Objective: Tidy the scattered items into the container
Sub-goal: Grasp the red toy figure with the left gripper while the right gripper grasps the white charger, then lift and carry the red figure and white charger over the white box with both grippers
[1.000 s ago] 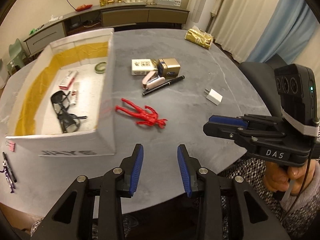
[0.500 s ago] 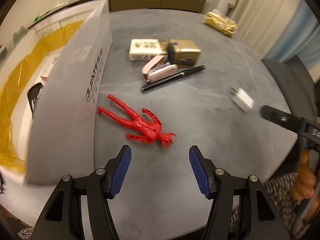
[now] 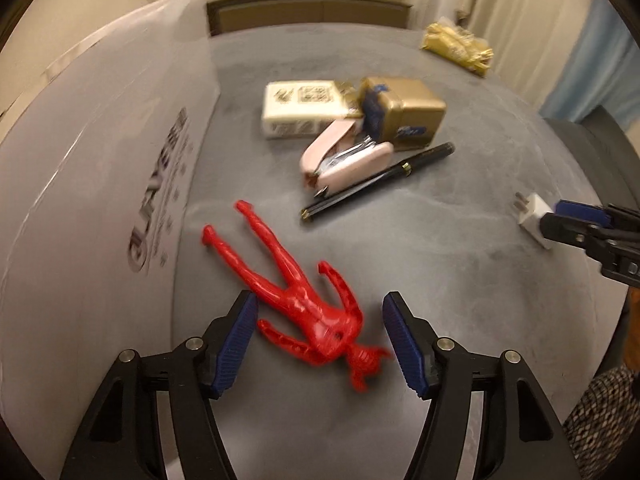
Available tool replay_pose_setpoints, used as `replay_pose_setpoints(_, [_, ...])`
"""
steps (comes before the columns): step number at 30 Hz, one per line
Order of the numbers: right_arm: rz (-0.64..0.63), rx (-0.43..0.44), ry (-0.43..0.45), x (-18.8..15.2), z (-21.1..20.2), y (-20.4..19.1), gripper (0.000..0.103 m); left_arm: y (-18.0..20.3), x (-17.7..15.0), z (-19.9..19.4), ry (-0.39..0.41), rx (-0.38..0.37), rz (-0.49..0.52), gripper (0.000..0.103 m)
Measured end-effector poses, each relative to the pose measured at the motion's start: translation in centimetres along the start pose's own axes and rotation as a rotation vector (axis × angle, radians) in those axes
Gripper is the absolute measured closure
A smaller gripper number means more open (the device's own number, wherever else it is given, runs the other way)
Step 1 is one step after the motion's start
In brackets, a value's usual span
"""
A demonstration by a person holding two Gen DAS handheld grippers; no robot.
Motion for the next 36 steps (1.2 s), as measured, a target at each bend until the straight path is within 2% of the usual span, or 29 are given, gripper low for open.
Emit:
replay_pose_setpoints(1, [-0.005, -0.008, 0.001, 0.0, 0.0, -0.1, 0.054, 0.0, 0.1, -0.1, 0.011, -0.028, 0.011, 0.049])
replay_pose_setpoints(4, [-0.028, -0.052, 0.004, 0.0, 0.0, -0.2, 0.076, -0.3, 0.1, -0.3, 0.024, -0.084, 0.002, 0.050])
replay_pose_setpoints(6, [-0.033, -0.064, 0.005, 0.1, 0.0, -0.1, 0.080, -0.6, 0.0, -0.5, 0.024, -0.108, -0.009, 0.050])
replay_pose_setpoints(10, [-0.039, -0.066, 0.008, 0.3, 0.2, -0.3, 0.079, -0.6, -0.1, -0.5, 0.026, -0.106, -0.018, 0.049])
replay_pose_setpoints(13, [-0.038, -0.084, 0.002, 0.3, 0.4, 0.0, 0.061, -0.6, -0.2, -0.5, 0.041, -0.092, -0.035, 0.047])
replay_pose_setpoints(14, [-0.034, -0.087, 0.000, 0.2, 0.5, 0.2, 0.057, -0.8, -0.2, -0.6, 0.045, -0.080, -0.038, 0.040])
replay_pose_setpoints(15, [-0.028, -0.088, 0.002, 0.2, 0.6, 0.4, 0.055, -0.9, -0.3, -0.6, 0.047, -0.067, -0.042, 0.034])
replay_pose_setpoints(18, [-0.022, -0.096, 0.004, 0.2, 0.9, 0.8, 0.049, -1.1, -0.5, -0.6, 0.068, -0.054, -0.054, 0.033])
replay_pose_setpoints(20, [-0.037, -0.111, -0.025, 0.0, 1.6, 0.7, 0.049, -0.7, -0.5, -0.5, 0.072, -0.057, -0.027, 0.033])
replay_pose_setpoints(23, [-0.047, -0.119, -0.055, -0.3, 2.3, 0.7, 0.050, 0.1, -0.5, -0.5, 0.071, -0.082, 0.027, 0.050])
replay_pose_setpoints(24, [-0.039, -0.110, -0.057, -0.3, 2.3, 0.8, 0.052, 0.3, -0.6, -0.5, 0.066, -0.098, 0.032, 0.050])
replay_pose_setpoints(26, [-0.022, -0.093, -0.057, -0.4, 2.2, 1.0, 0.069, 0.2, -0.6, -0.6, 0.064, -0.124, 0.022, 0.050])
replay_pose_setpoints(27, [-0.016, -0.091, -0.051, -0.4, 2.1, 1.1, 0.071, 0.1, -0.5, -0.7, 0.066, -0.132, 0.016, 0.050])
replay_pose_setpoints(36, [0.074, 0.011, -0.036, -0.4, 1.7, 1.7, 0.071, -0.4, 0.5, -2.2, 0.106, -0.178, -0.024, 0.050])
Point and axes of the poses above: each gripper's, at about its wrist camera, not at the fingertips, and z roughly the way its jaws point, y to its right, x to its top, the point moved 4 cm from there along z, roughly the way its jaws point, and after that the axes turned 7 degrees about -z, right-handed, at the moved point
